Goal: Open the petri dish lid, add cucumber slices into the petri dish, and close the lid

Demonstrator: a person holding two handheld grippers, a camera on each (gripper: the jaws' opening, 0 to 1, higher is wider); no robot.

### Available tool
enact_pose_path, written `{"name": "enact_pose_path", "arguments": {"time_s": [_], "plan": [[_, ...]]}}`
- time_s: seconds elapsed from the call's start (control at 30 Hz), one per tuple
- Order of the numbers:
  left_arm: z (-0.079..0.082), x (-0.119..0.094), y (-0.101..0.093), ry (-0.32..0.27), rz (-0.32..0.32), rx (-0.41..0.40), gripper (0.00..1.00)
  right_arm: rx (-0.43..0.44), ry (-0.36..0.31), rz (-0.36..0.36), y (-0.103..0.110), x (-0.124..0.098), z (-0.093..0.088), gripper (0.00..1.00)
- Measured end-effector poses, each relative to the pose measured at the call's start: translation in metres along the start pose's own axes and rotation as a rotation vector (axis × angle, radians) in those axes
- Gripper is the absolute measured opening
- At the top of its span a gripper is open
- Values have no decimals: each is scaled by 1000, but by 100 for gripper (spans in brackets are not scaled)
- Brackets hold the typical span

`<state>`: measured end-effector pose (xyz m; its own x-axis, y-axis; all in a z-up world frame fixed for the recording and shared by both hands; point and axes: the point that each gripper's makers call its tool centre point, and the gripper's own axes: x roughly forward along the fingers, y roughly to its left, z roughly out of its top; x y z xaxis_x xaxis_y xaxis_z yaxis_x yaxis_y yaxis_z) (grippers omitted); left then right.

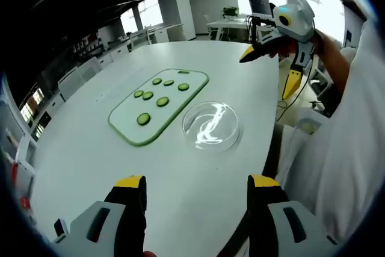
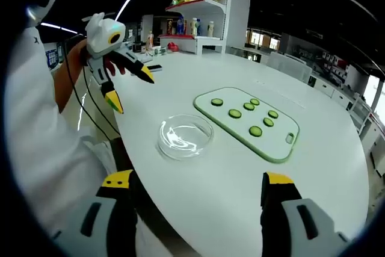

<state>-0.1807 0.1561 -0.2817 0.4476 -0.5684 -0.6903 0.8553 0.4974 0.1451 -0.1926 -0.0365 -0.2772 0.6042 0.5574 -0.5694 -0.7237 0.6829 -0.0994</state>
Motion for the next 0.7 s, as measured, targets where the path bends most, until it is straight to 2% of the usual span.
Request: {"name": "enact_pose_path", "arguments": {"time_s": [0.23,0.43,0.5,0.6,0.7], "plan": [[-2,1,3,18,19,13,69,2,-7,-46,-13,0,0,81],[2,3,7,15,23,12,69,-16,-19,-4,-7,0,3,82],[2,6,7,24,17,20,69,0,-69,45,1,1,14,82],[3,8,7,27,15,24,69,-24,-59,41,0,2,15,83],[3,10,6,26,8,27,69,-46,-24,23,-4,6,8,83]]}}
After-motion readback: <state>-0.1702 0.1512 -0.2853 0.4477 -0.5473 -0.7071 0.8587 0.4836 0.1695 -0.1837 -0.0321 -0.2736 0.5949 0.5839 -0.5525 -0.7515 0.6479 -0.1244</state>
